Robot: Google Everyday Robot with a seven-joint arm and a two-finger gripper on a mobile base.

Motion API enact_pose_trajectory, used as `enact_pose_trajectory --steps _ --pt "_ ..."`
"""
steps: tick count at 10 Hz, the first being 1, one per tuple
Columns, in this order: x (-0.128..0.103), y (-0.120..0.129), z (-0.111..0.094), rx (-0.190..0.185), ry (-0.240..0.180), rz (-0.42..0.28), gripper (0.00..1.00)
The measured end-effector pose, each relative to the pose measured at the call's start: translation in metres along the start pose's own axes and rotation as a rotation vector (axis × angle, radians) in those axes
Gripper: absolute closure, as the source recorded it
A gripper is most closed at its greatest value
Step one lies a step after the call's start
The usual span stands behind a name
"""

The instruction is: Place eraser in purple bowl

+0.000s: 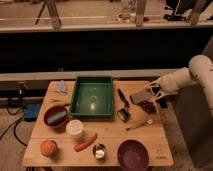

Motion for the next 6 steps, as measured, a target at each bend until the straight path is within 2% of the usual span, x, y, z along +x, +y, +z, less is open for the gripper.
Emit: enact_pose_trajectory --steps 1,4,6 --pt "-0.007 0.003 0.001 0.001 0.003 -0.035 0.93" --pt "-0.039 0.029 -0.014 0.008 0.011 -0.135 0.93" --pt "-0.065 0.045 -0.017 -0.008 0.011 -0.214 0.93"
